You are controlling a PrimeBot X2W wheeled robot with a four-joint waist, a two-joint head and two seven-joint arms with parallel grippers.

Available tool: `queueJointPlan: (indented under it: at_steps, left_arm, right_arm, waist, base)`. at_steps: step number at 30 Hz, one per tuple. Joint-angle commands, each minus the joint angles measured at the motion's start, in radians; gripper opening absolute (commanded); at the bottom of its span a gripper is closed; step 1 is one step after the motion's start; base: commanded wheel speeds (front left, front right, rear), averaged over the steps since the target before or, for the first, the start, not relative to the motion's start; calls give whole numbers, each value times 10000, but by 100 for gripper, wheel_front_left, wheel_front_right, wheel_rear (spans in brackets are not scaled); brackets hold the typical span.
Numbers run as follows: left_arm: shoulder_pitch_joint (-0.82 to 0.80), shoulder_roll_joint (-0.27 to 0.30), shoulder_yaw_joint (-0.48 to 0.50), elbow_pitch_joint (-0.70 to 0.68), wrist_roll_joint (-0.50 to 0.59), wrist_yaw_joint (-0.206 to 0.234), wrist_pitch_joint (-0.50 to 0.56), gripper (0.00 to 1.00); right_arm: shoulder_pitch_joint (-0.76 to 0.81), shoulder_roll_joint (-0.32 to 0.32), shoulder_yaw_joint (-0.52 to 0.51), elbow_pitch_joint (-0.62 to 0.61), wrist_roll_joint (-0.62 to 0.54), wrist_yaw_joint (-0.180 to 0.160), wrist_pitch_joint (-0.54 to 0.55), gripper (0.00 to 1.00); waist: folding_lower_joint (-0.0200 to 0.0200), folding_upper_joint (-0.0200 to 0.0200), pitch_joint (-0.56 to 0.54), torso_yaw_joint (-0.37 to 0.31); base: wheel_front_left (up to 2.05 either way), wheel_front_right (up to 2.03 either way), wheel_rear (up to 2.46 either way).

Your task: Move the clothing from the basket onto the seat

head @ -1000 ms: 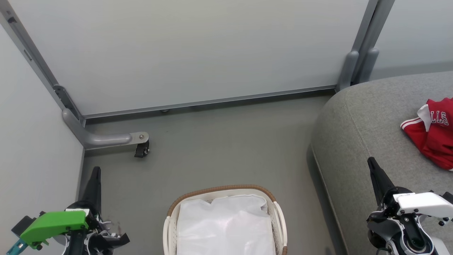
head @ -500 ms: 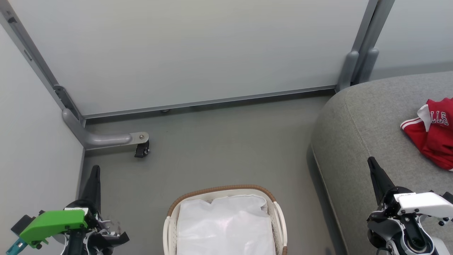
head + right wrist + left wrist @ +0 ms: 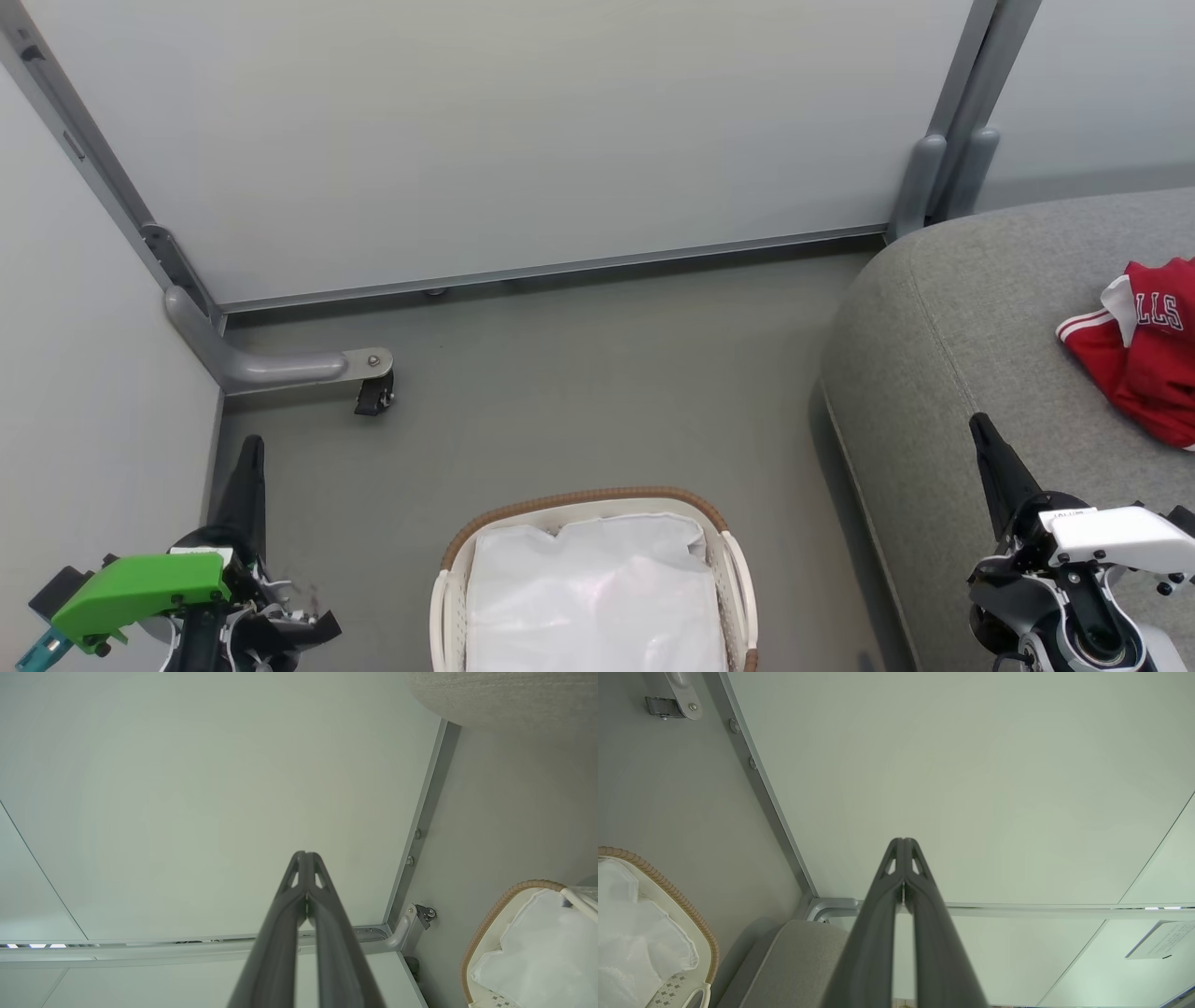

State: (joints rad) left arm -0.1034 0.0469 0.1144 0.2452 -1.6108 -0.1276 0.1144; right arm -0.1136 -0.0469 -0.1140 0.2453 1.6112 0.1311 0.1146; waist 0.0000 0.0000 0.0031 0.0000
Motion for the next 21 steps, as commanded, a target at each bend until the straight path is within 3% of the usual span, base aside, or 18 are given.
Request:
queueJointPlan:
  at_steps: [1,21]
  left_arm:
    - [-106,62,19,-15,-41,-71,30,0]
    - [-106,62,18,-15,-40,-72,30,0]
  right_arm:
    - [101,-62,-22,-31,34,-7,29,0]
    - [102,-63,-21,-31,35,-5,28,0]
  waist:
    - [0,0,0,0]
    - [0,0,0,0]
  base:
    - [0,0,0]
    - [0,0,0]
